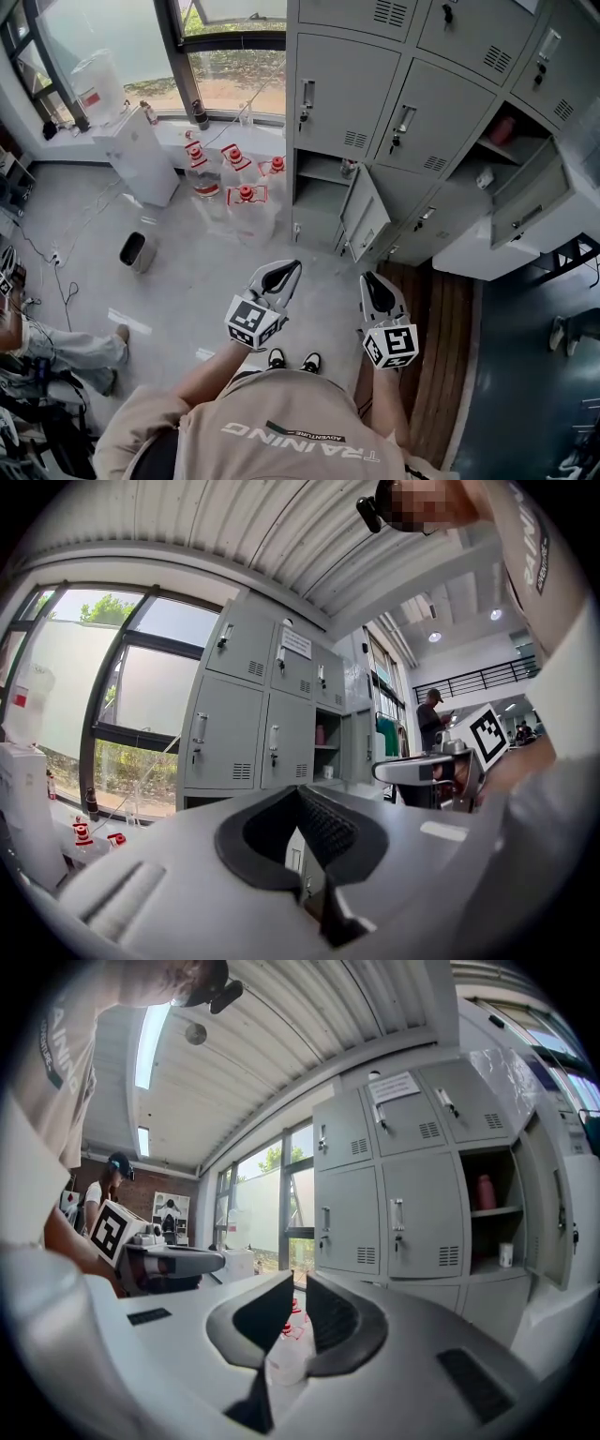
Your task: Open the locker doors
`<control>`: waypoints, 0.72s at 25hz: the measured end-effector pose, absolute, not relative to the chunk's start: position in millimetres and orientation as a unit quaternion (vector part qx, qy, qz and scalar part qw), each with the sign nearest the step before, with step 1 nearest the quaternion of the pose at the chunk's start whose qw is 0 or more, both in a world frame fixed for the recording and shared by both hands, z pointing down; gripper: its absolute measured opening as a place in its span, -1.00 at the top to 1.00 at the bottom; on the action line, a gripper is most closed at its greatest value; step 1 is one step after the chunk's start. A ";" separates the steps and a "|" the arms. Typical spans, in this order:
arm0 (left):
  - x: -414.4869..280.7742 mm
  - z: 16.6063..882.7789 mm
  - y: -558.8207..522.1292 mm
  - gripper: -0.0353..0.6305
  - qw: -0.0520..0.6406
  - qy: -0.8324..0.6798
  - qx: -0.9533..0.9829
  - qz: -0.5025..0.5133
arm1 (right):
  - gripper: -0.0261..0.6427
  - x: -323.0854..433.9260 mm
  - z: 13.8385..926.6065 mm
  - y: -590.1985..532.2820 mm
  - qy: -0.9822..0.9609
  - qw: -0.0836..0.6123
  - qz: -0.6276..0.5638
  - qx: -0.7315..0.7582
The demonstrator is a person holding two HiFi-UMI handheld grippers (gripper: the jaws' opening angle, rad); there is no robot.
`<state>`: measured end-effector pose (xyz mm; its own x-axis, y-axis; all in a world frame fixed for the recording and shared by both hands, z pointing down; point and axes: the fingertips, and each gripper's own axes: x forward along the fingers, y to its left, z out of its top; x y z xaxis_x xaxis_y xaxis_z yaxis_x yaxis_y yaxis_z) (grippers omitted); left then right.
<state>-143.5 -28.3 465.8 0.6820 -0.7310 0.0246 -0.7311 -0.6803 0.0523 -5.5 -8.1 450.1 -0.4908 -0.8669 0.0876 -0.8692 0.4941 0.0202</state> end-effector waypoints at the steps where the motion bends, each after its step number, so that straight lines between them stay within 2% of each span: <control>1: -143.1 464.7 -27.4 0.87 0.027 -0.396 0.918 0.001 | 0.80 -4.8 448.9 -8.0 -0.862 0.042 0.012 0.505; 18: -142.6 448.7 -18.2 0.87 0.017 -0.383 0.924 -0.017 | 0.84 1.3 444.5 3.9 -0.853 0.054 0.002 0.519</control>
<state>-142.6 -18.2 448.7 0.7067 -0.7073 -0.0181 -0.7061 -0.7067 0.0450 1.3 3.9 444.5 -0.4559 -0.8849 0.0954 -0.8854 0.4618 0.0524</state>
